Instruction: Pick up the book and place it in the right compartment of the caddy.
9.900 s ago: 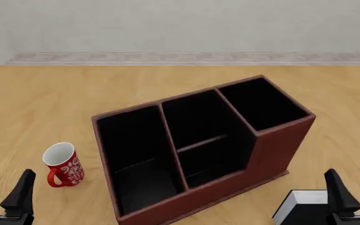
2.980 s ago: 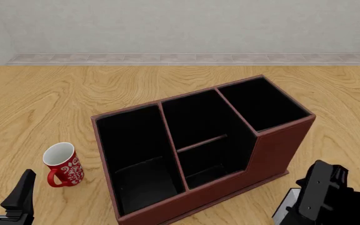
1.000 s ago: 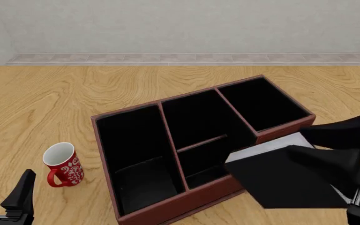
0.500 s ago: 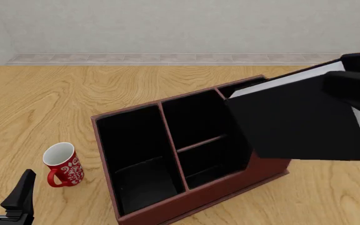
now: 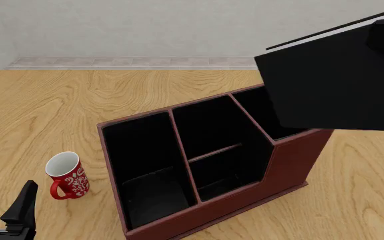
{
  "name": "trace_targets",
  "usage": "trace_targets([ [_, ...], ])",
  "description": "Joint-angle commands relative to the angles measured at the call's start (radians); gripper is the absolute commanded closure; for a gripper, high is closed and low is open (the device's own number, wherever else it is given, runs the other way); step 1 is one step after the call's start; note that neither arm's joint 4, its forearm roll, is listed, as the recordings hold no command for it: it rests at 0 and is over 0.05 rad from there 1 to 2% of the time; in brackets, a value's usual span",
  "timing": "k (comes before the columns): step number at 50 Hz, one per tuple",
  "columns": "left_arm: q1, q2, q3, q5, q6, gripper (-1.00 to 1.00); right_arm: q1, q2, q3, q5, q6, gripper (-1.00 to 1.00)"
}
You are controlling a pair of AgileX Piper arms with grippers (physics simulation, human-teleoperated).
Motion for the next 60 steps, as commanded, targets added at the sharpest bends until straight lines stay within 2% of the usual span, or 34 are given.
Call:
trace_targets([
  [1,0.0,0.0,0.0,0.0,0.0,-1.0,-0.05,0.02,-0.032,-0.025,0.003,1.0],
  [8,0.0,0.0,0.0,0.0,0.0,-1.0,-0.079,0.048,-0.056,-0.015,-0.02,1.0],
  [15,0.0,0.0,0.0,0.0,0.0,-1.0,-0.129,0.134,-0.168,0.041,-0.065,1.0],
  [17,0.0,0.0,0.0,0.0,0.0,-1.0,-0.149,0.156,-0.182,0.053,-0.081,1.0],
  [19,0.0,0.0,0.0,0.0,0.0,-1.0,-0.162,0.173,-0.206,0.069,-0.075,1.0],
  [23,0.0,0.0,0.0,0.0,0.0,-1.0,-0.192,0.202,-0.222,0.089,-0.109,1.0],
  [46,0.0,0.0,0.0,0.0,0.0,-1.0,-0.241,0.303,-0.292,0.153,-0.113,1.0],
  [53,0.0,0.0,0.0,0.0,0.0,-1.0,-0.243,0.314,-0.288,0.153,-0.087,1.0],
  [60,0.0,0.0,0.0,0.0,0.0,-1.0,-0.243,0.319,-0.254,0.139,-0.096,1.0],
])
